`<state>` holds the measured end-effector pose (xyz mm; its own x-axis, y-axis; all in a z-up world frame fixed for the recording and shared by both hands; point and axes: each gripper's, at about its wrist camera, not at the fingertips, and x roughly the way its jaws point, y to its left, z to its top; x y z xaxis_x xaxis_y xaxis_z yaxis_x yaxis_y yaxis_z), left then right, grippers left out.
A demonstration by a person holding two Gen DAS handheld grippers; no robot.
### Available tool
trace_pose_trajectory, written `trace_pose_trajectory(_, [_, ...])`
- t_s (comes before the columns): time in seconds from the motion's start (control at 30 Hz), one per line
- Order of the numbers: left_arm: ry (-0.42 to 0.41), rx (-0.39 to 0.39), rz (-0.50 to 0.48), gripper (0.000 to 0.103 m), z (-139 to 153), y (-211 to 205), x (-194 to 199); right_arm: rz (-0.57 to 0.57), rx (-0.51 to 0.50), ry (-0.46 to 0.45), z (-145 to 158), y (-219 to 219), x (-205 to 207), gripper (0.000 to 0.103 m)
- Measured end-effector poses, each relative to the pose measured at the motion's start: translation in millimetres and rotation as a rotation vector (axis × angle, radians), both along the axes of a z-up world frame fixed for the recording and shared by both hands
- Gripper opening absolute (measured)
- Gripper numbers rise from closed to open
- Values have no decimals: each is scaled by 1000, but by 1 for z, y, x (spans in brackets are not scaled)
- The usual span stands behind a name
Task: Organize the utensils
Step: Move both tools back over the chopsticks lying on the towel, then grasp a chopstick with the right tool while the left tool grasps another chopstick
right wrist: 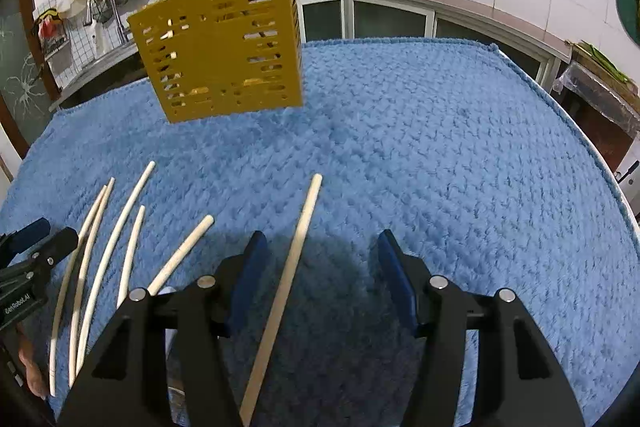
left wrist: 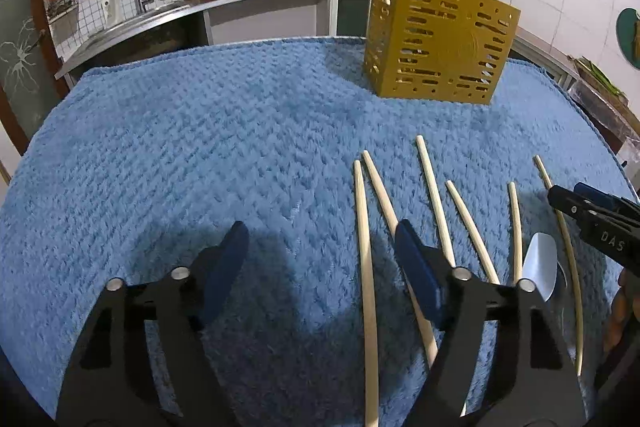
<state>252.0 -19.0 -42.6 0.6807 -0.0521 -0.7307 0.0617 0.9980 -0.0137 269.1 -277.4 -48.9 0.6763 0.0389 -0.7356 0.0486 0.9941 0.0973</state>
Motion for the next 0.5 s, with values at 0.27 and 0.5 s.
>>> trace_pose_trajectory(0.27, [49, -27, 1, 46, -7, 0, 7, 10, -17, 32, -4, 3, 4, 47])
trace_pose_trajectory(0.5, [55, -65, 23, 44, -7, 0, 16, 17, -37, 35, -4, 7, 10, 37])
